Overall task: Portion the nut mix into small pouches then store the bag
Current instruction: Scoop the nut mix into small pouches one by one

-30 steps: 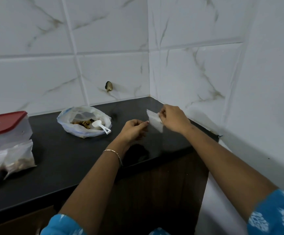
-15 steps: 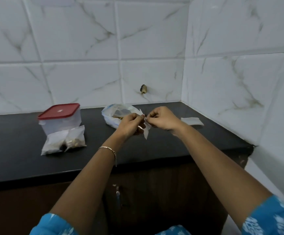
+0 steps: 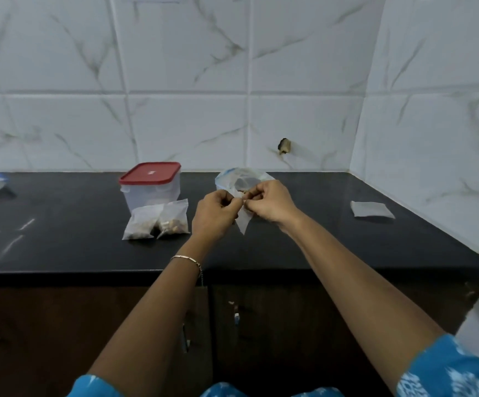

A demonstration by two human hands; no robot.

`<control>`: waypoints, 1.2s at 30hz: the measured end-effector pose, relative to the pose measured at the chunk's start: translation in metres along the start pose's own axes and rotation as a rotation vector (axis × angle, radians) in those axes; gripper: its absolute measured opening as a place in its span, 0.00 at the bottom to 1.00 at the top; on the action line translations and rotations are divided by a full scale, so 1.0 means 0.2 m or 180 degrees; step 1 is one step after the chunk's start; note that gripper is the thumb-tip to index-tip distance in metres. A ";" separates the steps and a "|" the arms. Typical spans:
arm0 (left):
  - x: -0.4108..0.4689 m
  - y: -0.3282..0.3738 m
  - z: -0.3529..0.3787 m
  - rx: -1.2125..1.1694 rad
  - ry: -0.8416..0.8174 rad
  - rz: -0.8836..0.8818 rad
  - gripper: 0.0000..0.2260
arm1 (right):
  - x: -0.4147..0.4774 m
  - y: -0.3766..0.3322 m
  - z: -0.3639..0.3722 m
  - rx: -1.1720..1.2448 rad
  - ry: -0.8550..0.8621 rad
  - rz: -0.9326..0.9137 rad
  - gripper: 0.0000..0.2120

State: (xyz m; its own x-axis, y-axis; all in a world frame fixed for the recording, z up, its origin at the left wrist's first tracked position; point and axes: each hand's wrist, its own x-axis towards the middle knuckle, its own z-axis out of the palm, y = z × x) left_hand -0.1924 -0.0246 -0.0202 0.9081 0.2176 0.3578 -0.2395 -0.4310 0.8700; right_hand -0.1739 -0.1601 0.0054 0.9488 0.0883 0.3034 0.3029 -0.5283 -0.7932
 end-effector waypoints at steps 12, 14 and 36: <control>0.02 -0.03 -0.07 0.0337 0.0046 -0.0059 0.11 | 0.01 -0.02 -0.02 -0.1482 0.0062 -0.0511 0.11; 0.01 -0.03 -0.06 0.0513 0.0052 0.0064 0.11 | 0.01 -0.03 -0.02 -0.1673 0.0348 -0.0522 0.09; 0.09 -0.07 0.02 0.1032 -0.0046 0.1303 0.31 | 0.06 -0.03 -0.09 0.0051 -0.0407 -0.0122 0.11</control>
State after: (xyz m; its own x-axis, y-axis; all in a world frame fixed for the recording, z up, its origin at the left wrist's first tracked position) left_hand -0.1716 -0.0194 -0.0275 0.7676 -0.0366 0.6399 -0.4593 -0.7277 0.5093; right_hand -0.1653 -0.1715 0.0228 0.9399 0.2155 0.2647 0.3395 -0.5090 -0.7910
